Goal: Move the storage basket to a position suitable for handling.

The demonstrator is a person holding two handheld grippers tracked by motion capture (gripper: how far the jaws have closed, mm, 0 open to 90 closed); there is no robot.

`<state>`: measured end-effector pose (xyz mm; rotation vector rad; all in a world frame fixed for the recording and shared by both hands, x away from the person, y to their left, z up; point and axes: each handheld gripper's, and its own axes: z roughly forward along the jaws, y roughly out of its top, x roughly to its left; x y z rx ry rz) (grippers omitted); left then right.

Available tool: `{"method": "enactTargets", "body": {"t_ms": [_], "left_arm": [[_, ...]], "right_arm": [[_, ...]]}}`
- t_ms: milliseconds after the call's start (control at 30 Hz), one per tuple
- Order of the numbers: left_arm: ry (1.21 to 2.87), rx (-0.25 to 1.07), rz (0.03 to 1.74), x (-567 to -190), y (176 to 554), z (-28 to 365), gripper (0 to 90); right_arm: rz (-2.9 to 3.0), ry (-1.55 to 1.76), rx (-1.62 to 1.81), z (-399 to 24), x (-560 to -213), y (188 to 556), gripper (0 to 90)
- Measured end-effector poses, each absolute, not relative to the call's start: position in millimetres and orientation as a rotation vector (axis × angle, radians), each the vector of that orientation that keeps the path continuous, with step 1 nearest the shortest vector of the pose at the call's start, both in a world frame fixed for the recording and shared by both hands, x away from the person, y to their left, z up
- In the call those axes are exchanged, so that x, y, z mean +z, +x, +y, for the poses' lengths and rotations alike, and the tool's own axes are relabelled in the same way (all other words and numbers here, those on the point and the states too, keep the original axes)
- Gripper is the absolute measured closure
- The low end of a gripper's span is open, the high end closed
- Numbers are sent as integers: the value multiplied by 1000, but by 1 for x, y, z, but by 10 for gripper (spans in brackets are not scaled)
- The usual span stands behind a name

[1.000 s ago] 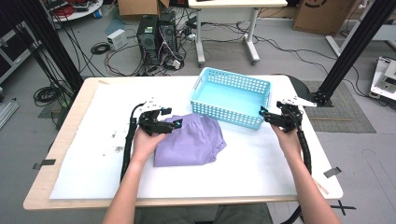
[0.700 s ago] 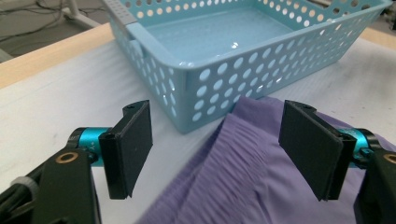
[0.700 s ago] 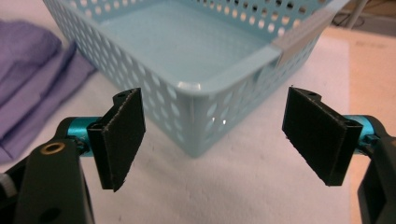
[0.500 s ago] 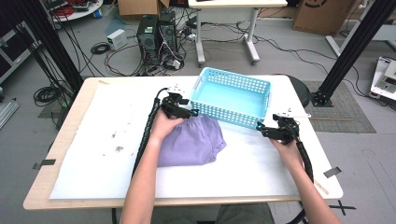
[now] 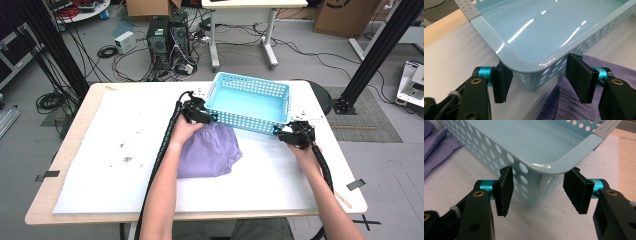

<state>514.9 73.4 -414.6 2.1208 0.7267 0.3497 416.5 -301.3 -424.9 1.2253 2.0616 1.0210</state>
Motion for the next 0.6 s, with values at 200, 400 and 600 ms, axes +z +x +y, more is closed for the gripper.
{"method": "enactTargets", "body": {"t_ms": [200, 400, 600], "left_arm": [[2096, 345, 755, -407, 514, 81, 394], [2061, 334, 804, -396, 504, 99, 395], [2014, 348, 839, -389, 494, 118, 401]], "right_arm": [[2054, 1239, 1052, -298, -419, 420, 440], [2055, 1231, 1090, -287, -409, 426, 441], [2063, 1227, 1128, -274, -401, 432, 455]]}}
